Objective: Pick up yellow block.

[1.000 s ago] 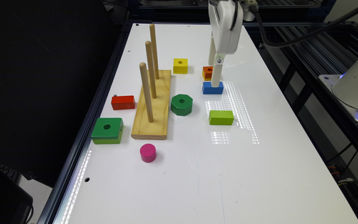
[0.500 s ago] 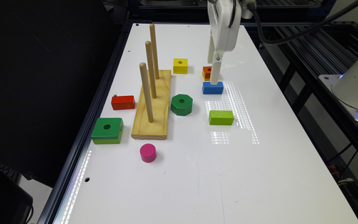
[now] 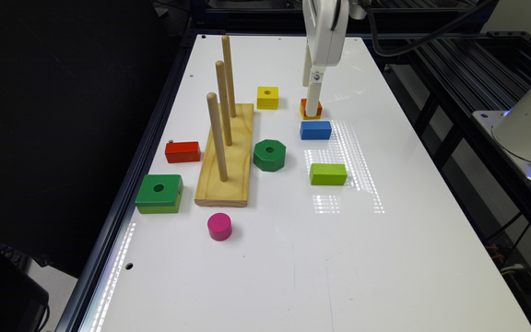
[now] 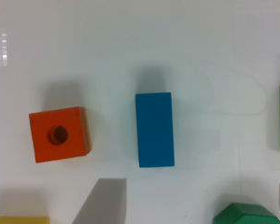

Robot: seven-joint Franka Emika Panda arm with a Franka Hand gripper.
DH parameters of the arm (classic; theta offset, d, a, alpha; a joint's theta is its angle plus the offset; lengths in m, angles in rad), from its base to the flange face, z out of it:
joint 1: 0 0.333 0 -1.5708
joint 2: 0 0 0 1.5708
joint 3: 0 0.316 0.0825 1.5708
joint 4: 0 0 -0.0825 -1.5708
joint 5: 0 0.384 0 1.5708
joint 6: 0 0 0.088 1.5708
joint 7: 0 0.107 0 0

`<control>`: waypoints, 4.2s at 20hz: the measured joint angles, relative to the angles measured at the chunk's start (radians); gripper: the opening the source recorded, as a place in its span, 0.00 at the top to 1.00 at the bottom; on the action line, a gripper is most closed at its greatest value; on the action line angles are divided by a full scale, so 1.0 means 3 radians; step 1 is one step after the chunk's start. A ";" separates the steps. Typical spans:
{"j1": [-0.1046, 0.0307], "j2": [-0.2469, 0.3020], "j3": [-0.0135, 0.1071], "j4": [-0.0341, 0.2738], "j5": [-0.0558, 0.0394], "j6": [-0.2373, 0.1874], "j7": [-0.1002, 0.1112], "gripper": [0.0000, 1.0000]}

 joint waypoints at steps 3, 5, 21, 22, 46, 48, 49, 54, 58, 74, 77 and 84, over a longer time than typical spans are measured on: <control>-0.0009 0.0003 -0.0002 0.0012 0.0000 0.0000 -0.0008 0.00; -0.0034 0.0020 -0.0002 0.0039 0.0000 0.0000 -0.0033 0.00; -0.0228 0.0339 -0.0007 0.0393 -0.0006 -0.0001 -0.0228 0.00; -0.0240 0.0340 -0.0009 0.0397 -0.0008 -0.0001 -0.0241 0.00; -0.0765 0.0670 -0.0098 0.0834 -0.0041 -0.0033 -0.0835 0.00; -0.0764 0.0695 -0.0093 0.0860 -0.0041 -0.0040 -0.0835 0.00; -0.0767 0.0697 -0.0095 0.0864 -0.0042 -0.0045 -0.0836 0.00; -0.0776 0.0697 -0.0095 0.0867 -0.0042 -0.0052 -0.0840 0.00; -0.0776 0.0697 -0.0095 0.0867 -0.0042 -0.0054 -0.0840 0.00; -0.0782 0.0916 -0.0095 0.0929 -0.0043 0.0038 -0.0842 0.00; -0.0782 0.0916 -0.0093 0.0930 -0.0043 0.0037 -0.0842 0.00; -0.0782 0.1058 -0.0092 0.0941 -0.0043 0.0138 -0.0842 0.00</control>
